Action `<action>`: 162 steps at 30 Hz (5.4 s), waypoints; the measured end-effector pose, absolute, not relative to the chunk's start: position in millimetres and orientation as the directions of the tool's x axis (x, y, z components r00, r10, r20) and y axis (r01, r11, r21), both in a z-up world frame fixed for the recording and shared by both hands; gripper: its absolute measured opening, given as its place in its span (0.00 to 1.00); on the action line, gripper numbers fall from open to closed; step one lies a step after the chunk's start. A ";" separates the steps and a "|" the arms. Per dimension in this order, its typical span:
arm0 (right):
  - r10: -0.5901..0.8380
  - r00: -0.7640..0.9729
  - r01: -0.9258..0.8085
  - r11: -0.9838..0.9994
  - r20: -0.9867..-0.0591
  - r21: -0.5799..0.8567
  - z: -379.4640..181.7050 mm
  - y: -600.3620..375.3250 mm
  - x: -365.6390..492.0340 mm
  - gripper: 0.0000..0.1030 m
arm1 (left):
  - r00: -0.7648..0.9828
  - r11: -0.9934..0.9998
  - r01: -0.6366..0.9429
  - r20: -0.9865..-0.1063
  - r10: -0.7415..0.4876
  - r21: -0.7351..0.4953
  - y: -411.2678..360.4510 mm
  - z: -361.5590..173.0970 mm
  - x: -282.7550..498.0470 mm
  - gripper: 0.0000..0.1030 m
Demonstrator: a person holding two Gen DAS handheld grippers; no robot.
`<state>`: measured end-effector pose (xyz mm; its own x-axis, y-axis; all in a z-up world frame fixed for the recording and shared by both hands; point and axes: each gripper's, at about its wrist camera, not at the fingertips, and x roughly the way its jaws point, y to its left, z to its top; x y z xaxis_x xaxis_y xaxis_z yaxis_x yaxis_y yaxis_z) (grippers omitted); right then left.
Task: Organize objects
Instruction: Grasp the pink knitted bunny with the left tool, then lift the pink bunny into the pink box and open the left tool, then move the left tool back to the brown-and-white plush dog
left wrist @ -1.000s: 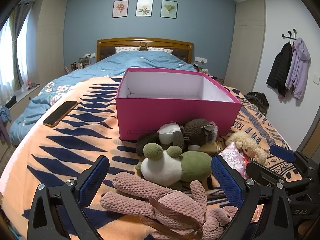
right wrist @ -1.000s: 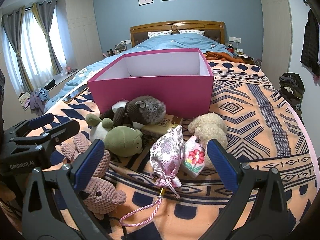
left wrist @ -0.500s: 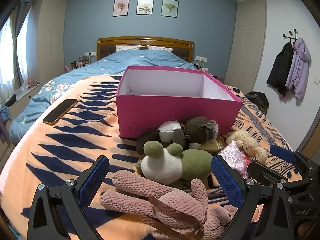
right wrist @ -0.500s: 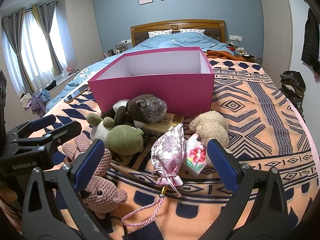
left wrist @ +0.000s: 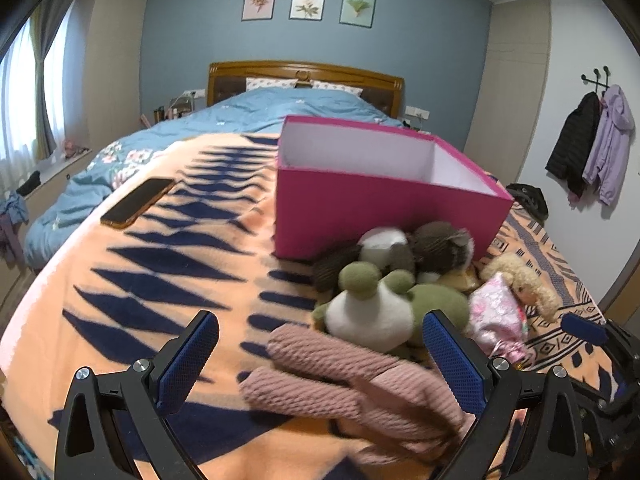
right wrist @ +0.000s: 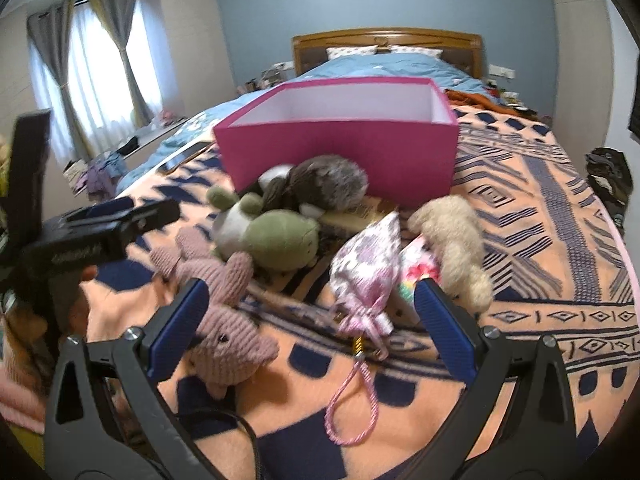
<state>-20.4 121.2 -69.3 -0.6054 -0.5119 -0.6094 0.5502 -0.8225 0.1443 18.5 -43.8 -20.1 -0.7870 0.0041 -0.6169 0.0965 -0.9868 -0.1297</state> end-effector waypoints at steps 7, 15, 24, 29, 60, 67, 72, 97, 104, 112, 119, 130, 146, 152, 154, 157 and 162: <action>-0.556 -0.492 0.665 -0.737 -0.669 0.124 -86.5 97.1 -2.6 0.95 | -0.754 -0.989 0.093 -0.656 0.006 -0.116 -55.2 -37.7 19.5 1.00; -0.585 -0.374 0.715 -0.676 -0.719 0.178 -110.3 73.8 -3.0 0.69 | -0.753 -0.991 0.041 -0.656 0.055 -0.130 -54.9 -39.6 18.3 1.00; -0.665 -0.359 0.691 -0.661 -0.655 0.292 -95.4 98.5 -20.8 0.60 | -0.730 -0.984 -0.069 -0.664 0.162 -0.164 -49.0 -43.4 15.7 1.00; -0.699 -0.365 0.680 -0.651 -0.614 0.337 -83.9 110.1 -33.0 0.60 | -0.707 -0.962 -0.215 -0.654 0.271 -0.165 -34.5 -41.7 20.1 1.00; -0.823 -0.329 0.799 -0.504 -0.464 0.327 1.9 100.5 -69.6 0.59 | -0.734 -0.928 -0.365 -0.590 0.337 -0.076 -25.6 32.0 -5.4 0.43; -0.818 -0.354 0.818 -0.506 -0.454 0.274 20.9 82.9 -112.5 0.59 | -0.758 -0.940 -0.333 -0.572 0.312 -0.071 -34.4 47.3 -48.1 0.43; -0.795 -0.346 0.805 -0.524 -0.497 0.278 16.9 69.8 -147.1 0.59 | -0.749 -0.936 -0.346 -0.581 0.319 -0.068 -32.8 48.7 -75.2 0.43; -0.867 -0.328 0.767 -0.477 -0.375 0.430 45.7 67.8 -200.0 0.56 | -0.748 -0.956 -0.292 -0.617 0.244 -0.024 -38.6 47.9 -126.8 0.36; -0.857 -0.307 0.782 -0.475 -0.414 0.403 36.6 67.0 -209.8 0.57 | -0.742 -0.967 -0.252 -0.647 0.179 0.022 -40.6 39.5 -144.3 0.36; -0.816 -0.321 0.724 -0.538 -0.481 0.431 5.3 63.9 -244.3 0.61 | -0.732 -0.977 -0.202 -0.674 0.100 0.075 -37.7 23.3 -160.9 0.37; -0.621 -0.419 0.635 -0.722 -0.663 0.275 -33.7 51.9 -256.9 0.61 | -0.746 -0.986 -0.131 -0.666 0.028 0.105 -44.7 21.3 -166.3 0.37; -0.643 -0.468 0.643 -0.718 -0.606 0.265 -30.9 74.1 -216.3 0.62 | -0.788 -0.987 -0.154 -0.598 0.144 -0.034 -65.8 23.3 -133.5 0.58; -0.646 -0.476 0.668 -0.707 -0.597 0.233 -36.7 101.3 -145.7 0.68 | -0.775 -0.956 -0.269 -0.562 0.289 -0.120 -48.3 13.6 -76.2 0.65; -0.634 -0.445 0.643 -0.718 -0.632 0.267 -58.8 104.5 -137.8 0.68 | -0.736 -0.950 -0.280 -0.604 0.306 -0.141 -38.7 -8.2 -71.7 0.65; -0.630 -0.437 0.632 -0.723 -0.642 0.279 -66.5 104.1 -136.4 0.68 | -0.722 -0.948 -0.277 -0.618 0.311 -0.155 -37.2 -15.4 -73.7 0.65; -0.626 -0.426 0.621 -0.728 -0.653 0.292 -74.4 102.5 -135.2 0.68 | -0.703 -0.948 -0.273 -0.639 0.312 -0.162 -36.1 -24.8 -76.6 0.65; -0.632 -0.421 0.607 -0.729 -0.651 0.316 -79.0 99.4 -138.3 0.68 | -0.676 -0.947 -0.262 -0.665 0.319 -0.188 -37.2 -34.8 -84.7 0.65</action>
